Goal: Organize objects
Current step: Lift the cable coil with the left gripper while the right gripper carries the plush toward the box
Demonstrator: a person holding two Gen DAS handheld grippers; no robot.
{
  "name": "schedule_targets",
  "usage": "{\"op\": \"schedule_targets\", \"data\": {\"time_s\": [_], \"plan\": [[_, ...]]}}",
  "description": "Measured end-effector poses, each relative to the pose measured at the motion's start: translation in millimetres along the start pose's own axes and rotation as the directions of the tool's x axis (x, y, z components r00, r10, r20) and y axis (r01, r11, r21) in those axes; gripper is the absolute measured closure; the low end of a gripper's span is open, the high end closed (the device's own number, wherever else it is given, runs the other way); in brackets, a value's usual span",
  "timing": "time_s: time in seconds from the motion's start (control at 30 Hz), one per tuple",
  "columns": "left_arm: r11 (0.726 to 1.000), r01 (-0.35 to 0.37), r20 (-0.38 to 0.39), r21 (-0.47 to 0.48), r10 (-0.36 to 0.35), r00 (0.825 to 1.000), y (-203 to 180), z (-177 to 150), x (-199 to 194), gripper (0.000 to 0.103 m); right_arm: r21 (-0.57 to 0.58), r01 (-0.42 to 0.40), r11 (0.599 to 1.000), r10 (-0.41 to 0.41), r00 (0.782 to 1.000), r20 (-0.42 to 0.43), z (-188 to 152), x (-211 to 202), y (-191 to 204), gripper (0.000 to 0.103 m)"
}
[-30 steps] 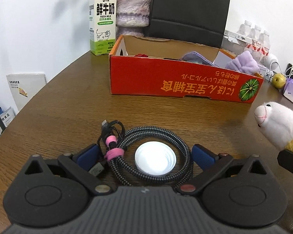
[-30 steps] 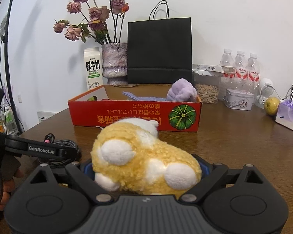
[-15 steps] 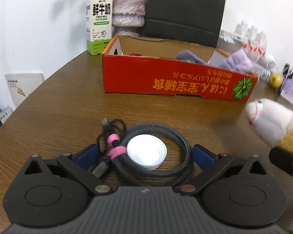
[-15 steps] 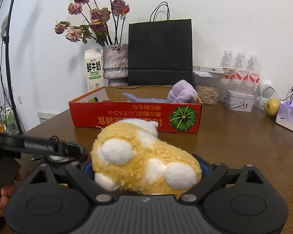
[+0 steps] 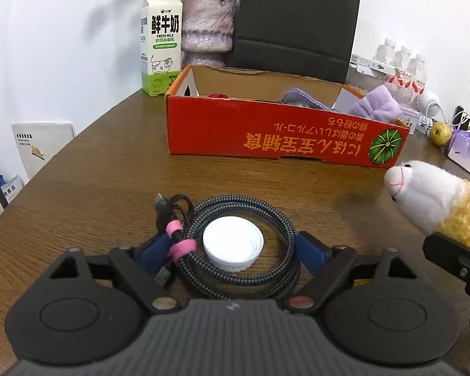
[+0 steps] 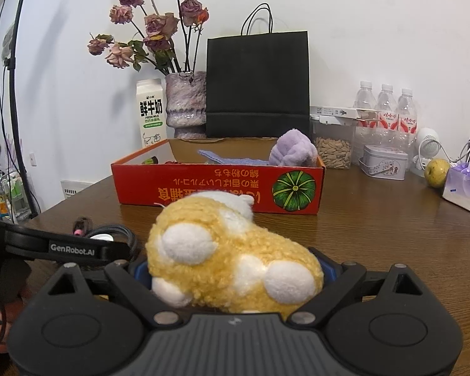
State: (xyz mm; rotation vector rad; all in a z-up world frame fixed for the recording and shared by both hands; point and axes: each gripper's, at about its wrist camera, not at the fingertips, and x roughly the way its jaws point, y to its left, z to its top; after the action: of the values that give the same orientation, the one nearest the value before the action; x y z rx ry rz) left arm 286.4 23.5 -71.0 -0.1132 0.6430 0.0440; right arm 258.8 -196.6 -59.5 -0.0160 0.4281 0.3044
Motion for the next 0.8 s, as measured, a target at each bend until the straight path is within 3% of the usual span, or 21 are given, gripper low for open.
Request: {"op": "schedule_targets", "data": {"time_s": [0.3,0.8], "plan": [[1.0,-0.014,0.174,-0.007,0.015,0.985,1,-3,-33,0.016,-0.003,-0.007,1.0,0.007,1.0,0.006,0,-2,2,0.01],[0.999,-0.026,0.25,-0.03,0.033,0.968,-5,-4,-57,0.016,-0.045,-0.014,0.999,0.018,0.995,0.096,0,-13,10,0.01]]}}
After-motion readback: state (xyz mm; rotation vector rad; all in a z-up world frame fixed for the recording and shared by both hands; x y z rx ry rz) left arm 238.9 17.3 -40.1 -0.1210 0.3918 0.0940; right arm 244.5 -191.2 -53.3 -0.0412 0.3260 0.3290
